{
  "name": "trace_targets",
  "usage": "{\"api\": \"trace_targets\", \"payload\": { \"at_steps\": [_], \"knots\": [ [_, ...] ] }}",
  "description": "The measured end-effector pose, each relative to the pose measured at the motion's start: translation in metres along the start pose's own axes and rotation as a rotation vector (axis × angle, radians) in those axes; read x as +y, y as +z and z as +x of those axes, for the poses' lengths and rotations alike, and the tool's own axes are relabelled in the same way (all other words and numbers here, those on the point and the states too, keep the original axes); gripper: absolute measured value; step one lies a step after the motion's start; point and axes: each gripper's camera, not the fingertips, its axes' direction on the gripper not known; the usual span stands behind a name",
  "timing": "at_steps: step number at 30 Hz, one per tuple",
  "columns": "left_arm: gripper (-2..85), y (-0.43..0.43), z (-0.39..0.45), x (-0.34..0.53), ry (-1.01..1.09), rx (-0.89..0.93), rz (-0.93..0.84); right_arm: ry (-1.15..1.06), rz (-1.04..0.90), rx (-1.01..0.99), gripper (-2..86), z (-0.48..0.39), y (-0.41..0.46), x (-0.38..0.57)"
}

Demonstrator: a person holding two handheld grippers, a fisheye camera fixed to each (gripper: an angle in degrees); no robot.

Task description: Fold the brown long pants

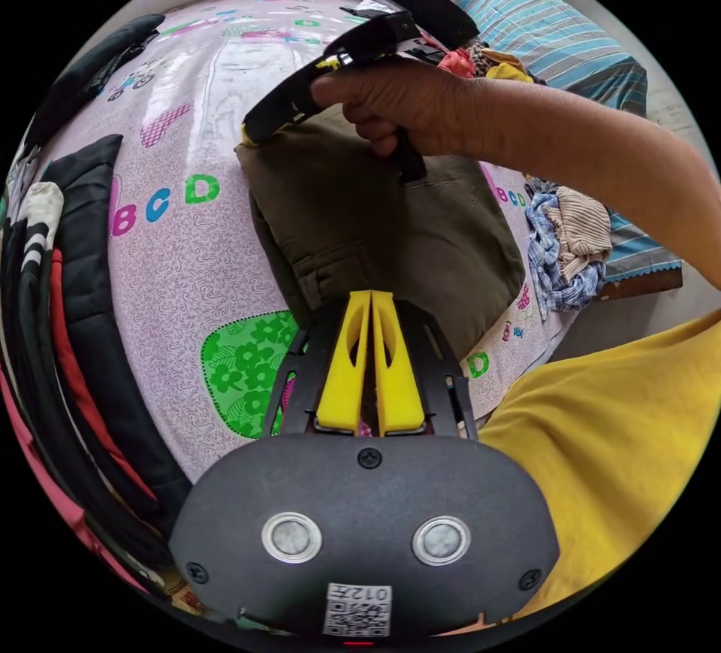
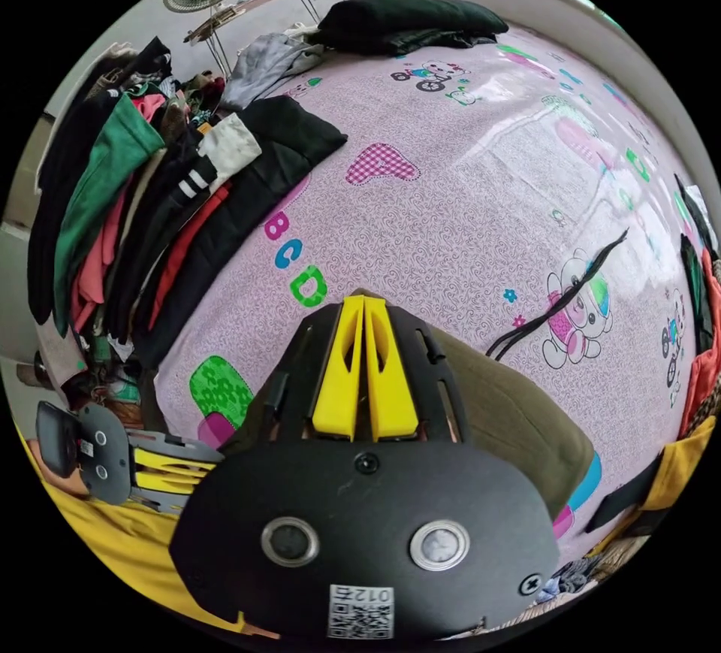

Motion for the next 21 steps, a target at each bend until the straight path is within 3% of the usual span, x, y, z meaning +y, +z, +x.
{"api": "trace_targets", "payload": {
  "at_steps": [6, 9, 11, 16, 18, 21],
  "knots": [
    [0.3, -0.031, -0.004, -0.002, -0.046, 0.095, 0.04, 0.078, 0.121, -0.156, 0.0, 0.039, -0.059, 0.028],
    [0.3, -0.081, 0.001, -0.016, -0.019, 0.006, 0.21, 0.101, 0.28, -0.084, 0.0, 0.066, -0.117, 0.08],
    [0.3, -0.088, -0.003, -0.042, -0.016, -0.03, 0.197, 0.162, 0.326, -0.017, 0.1, 0.088, -0.138, 0.11],
    [0.2, -0.048, -0.042, -0.116, -0.081, -0.088, 0.085, 0.26, 0.255, 0.071, 0.2, 0.133, -0.138, 0.147],
    [0.2, -0.022, -0.055, -0.128, -0.089, -0.049, -0.014, 0.261, 0.162, 0.107, 0.1, 0.14, -0.119, 0.15],
    [0.1, -0.011, -0.065, -0.128, -0.068, 0.012, 0.0, 0.26, 0.12, 0.121, 0.1, 0.145, -0.094, 0.16]
  ]
}}
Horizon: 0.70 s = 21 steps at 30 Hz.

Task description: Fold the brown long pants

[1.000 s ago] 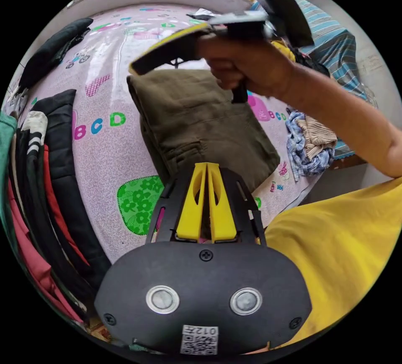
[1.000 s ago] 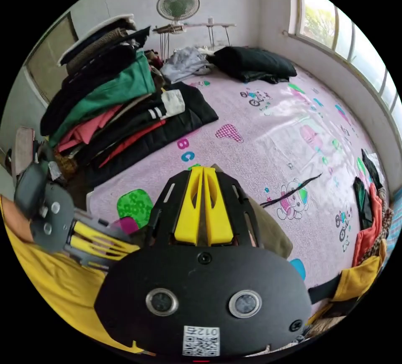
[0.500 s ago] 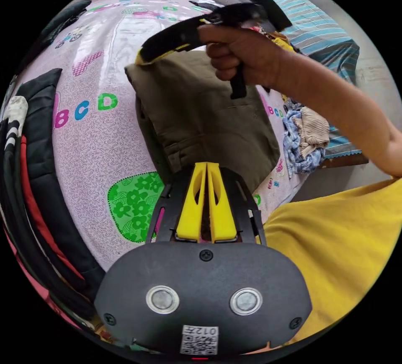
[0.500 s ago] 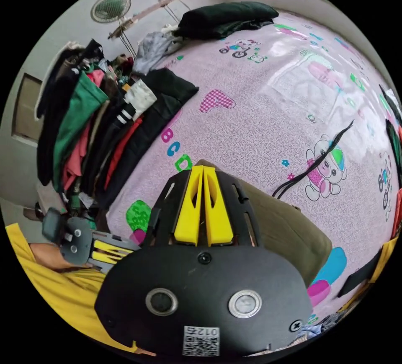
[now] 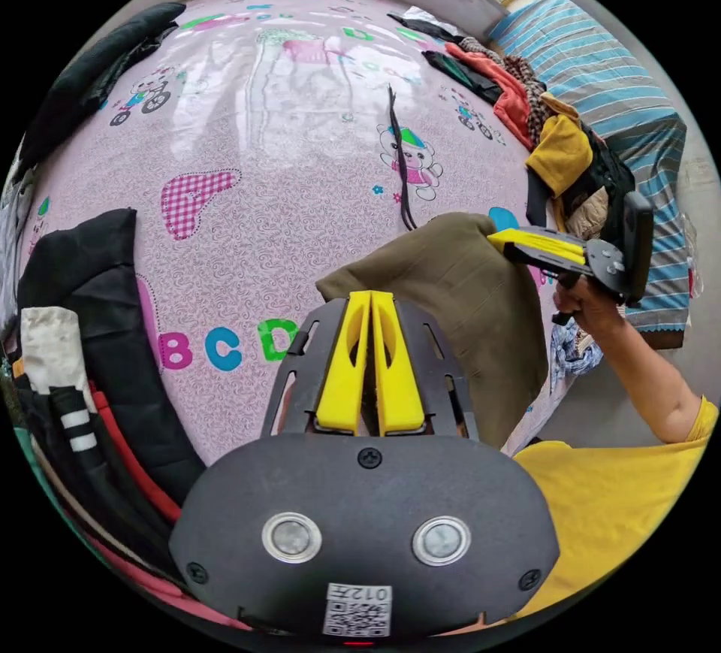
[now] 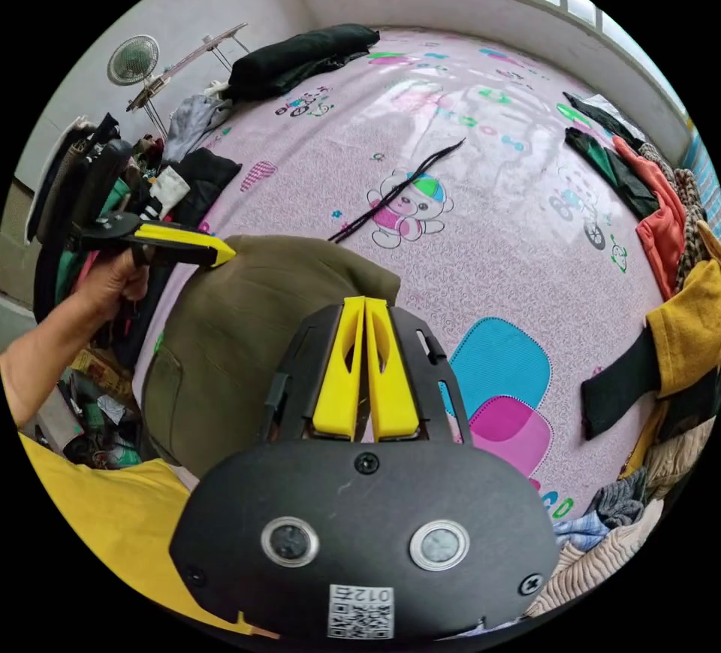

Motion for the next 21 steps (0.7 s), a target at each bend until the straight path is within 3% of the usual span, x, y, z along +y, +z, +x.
{"api": "trace_targets", "payload": {
  "at_steps": [6, 12, 16, 19, 21],
  "knots": [
    [0.0, -0.007, -0.01, 0.007, -0.009, 0.124, -0.016, -0.06, -0.027, 0.012, -0.1, 0.004, -0.013, -0.001],
    [0.3, -0.081, 0.074, 0.089, 0.124, 0.028, 0.154, -0.115, 0.037, -0.118, -0.1, 0.013, -0.114, 0.081],
    [0.3, -0.061, 0.132, 0.161, 0.193, 0.042, 0.042, -0.149, -0.008, -0.173, -0.1, -0.008, -0.132, 0.172],
    [0.2, -0.02, 0.136, 0.192, 0.162, -0.011, -0.078, -0.109, -0.078, -0.165, -0.1, -0.017, -0.11, 0.207],
    [0.2, -0.003, 0.126, 0.203, 0.15, 0.003, -0.066, -0.081, -0.099, -0.107, -0.1, -0.016, -0.094, 0.217]
  ]
}}
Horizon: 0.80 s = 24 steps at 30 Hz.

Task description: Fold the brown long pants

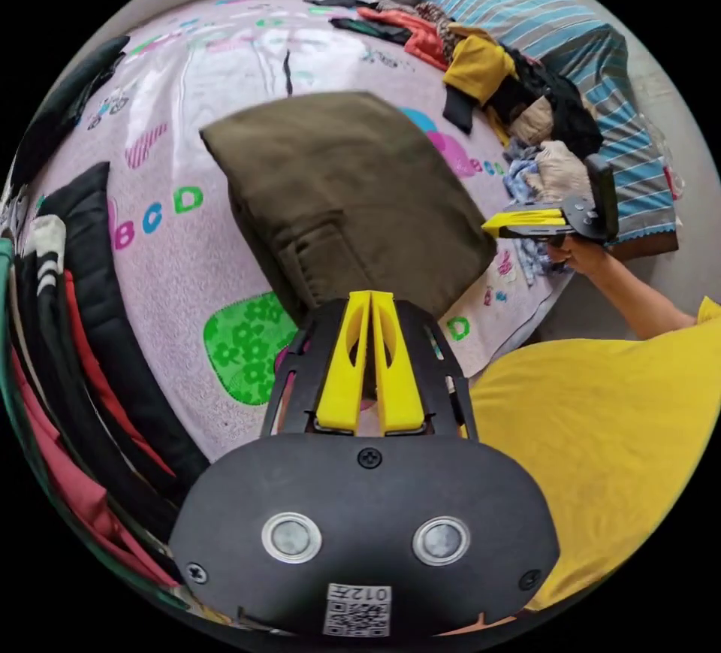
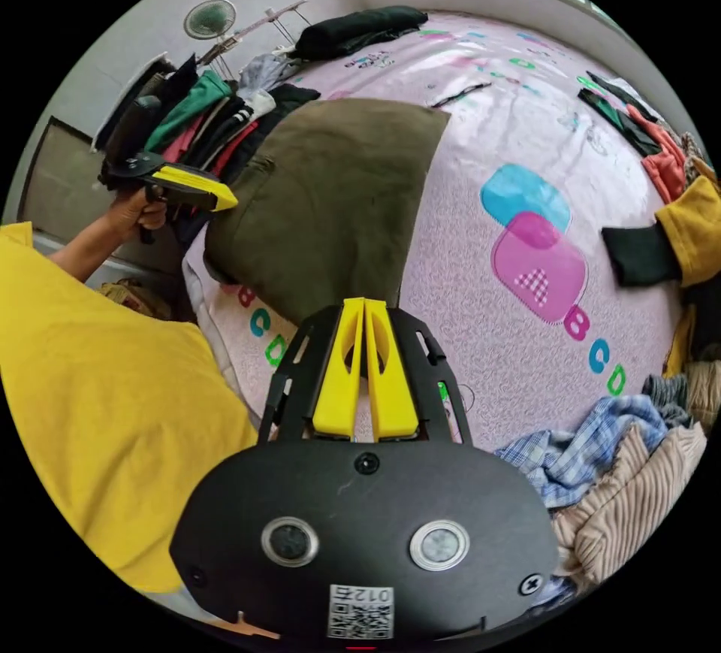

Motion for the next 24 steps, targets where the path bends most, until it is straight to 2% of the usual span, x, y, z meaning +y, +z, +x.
{"api": "trace_targets", "payload": {
  "at_steps": [3, 6, 9, 12, 16, 18, 24],
  "knots": [
    [0.1, 0.011, -0.036, 0.009, -0.113, 0.189, 0.018, 0.097, -0.025, -0.056, -0.1, 0.01, 0.013, 0.001],
    [0.5, 0.011, -0.049, 0.019, -0.126, 0.303, 0.018, 0.079, -0.049, -0.054, -0.1, 0.001, 0.01, -0.001],
    [1.9, -0.02, -0.035, 0.048, -0.157, 0.225, 0.096, 0.146, -0.016, -0.106, 0.0, -0.003, -0.014, 0.009],
    [5.6, -0.046, -0.025, 0.107, -0.327, 0.188, 0.21, 0.131, 0.084, -0.107, 0.0, -0.03, -0.054, 0.03],
    [14.0, -0.01, -0.034, 0.194, -0.609, 0.461, 0.249, 0.101, 0.11, -0.106, 0.0, -0.078, -0.074, 0.054],
    [16.2, 0.01, -0.035, 0.22, -0.689, 0.52, 0.259, 0.1, 0.112, -0.108, 0.1, -0.095, -0.075, 0.06],
    [19.5, 0.05, -0.025, 0.242, -0.792, 0.719, 0.346, 0.176, 0.096, -0.197, 1.2, -0.139, -0.07, 0.067]
  ]
}}
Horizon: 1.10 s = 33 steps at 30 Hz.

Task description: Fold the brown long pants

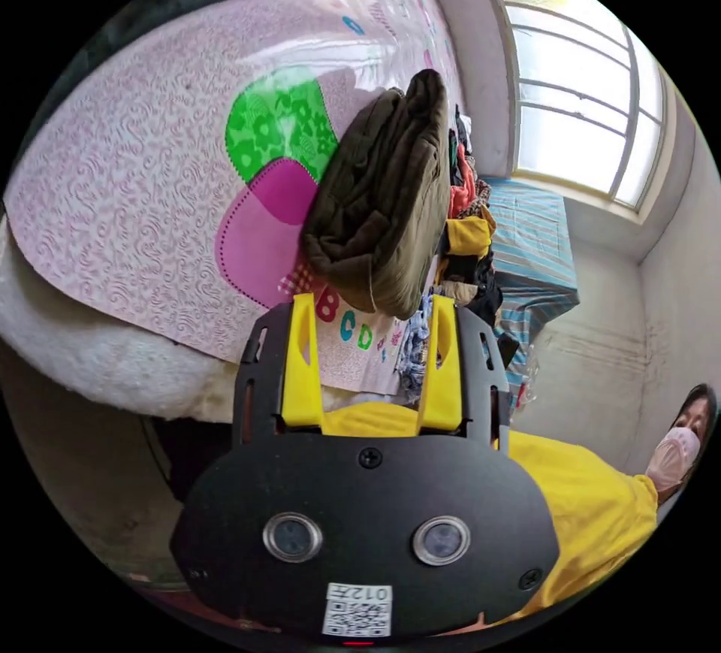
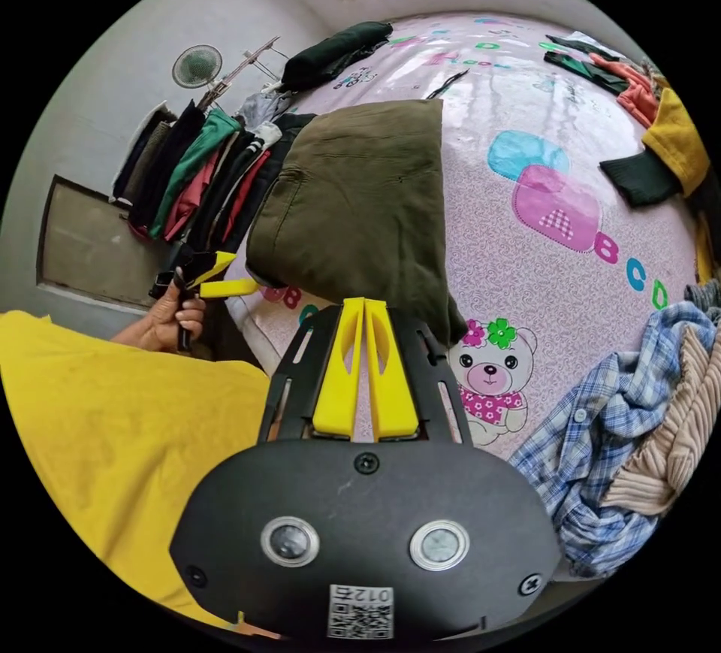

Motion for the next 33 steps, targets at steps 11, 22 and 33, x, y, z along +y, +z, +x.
{"api": "trace_targets", "payload": {
  "at_steps": [11, 22, 33],
  "knots": [
    [21.5, 0.075, -0.017, 0.029, -0.163, 0.265, -0.041, -0.718, -0.056, 0.65, 9.9, -0.198, 0.082, 0.049],
    [11.2, 0.067, -0.02, 0.046, -0.303, 0.263, 0.081, -1.201, -0.143, 1.006, 13.0, -0.267, 0.182, 0.08],
    [19.4, -0.004, -0.019, 0.051, -0.18, 0.407, 0.115, -0.82, -0.234, 0.646, 5.6, -0.305, 0.15, -0.031]
  ]
}}
